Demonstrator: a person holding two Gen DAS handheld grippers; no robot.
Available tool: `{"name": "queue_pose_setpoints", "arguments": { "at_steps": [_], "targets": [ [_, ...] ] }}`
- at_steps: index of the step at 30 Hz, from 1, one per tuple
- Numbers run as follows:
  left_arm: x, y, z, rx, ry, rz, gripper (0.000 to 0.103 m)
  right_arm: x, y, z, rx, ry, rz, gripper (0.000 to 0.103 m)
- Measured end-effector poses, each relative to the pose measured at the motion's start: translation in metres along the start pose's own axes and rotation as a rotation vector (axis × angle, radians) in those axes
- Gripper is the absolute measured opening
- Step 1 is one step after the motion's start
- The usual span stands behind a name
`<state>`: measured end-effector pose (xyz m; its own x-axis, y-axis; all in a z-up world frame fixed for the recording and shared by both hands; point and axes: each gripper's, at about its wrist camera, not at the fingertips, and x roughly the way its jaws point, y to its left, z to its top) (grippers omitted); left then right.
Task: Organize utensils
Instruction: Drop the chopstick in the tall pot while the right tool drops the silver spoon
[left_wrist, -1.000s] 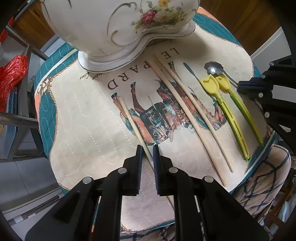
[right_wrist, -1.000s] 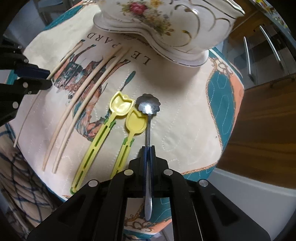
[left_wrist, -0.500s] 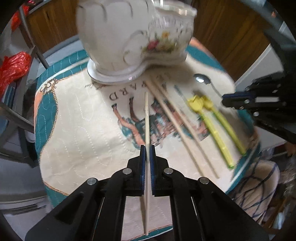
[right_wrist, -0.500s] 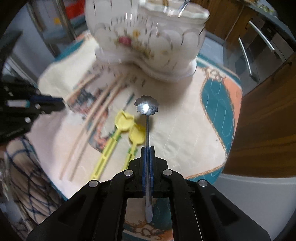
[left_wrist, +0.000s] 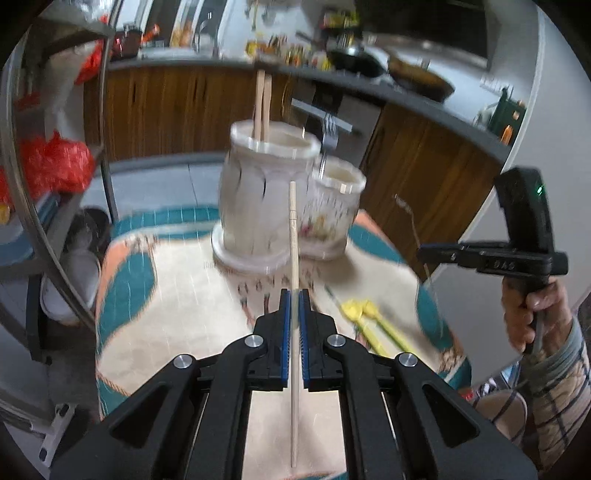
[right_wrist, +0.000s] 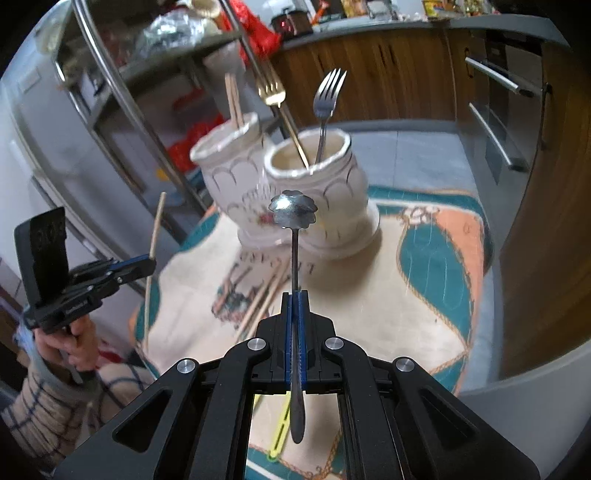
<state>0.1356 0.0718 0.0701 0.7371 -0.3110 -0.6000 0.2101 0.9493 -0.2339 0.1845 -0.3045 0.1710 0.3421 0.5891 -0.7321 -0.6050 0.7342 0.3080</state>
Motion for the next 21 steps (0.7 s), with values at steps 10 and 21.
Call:
{"name": "queue_pose_setpoints", "arguments": {
  "at_steps": [10, 21],
  "targets": [
    [-0.025, -0.021, 0.056, 0.065, -0.342, 0.041, 0.004, -0.019, 0.008, 0.026, 0.002, -0.277, 0.018, 0.004],
    [-0.002, -0.010, 0.092, -0.018, -0.563, 0.026, 0.004, -0.017, 0.018, 0.064, -0.039, -0.514, 0.055, 0.004]
  ]
}}
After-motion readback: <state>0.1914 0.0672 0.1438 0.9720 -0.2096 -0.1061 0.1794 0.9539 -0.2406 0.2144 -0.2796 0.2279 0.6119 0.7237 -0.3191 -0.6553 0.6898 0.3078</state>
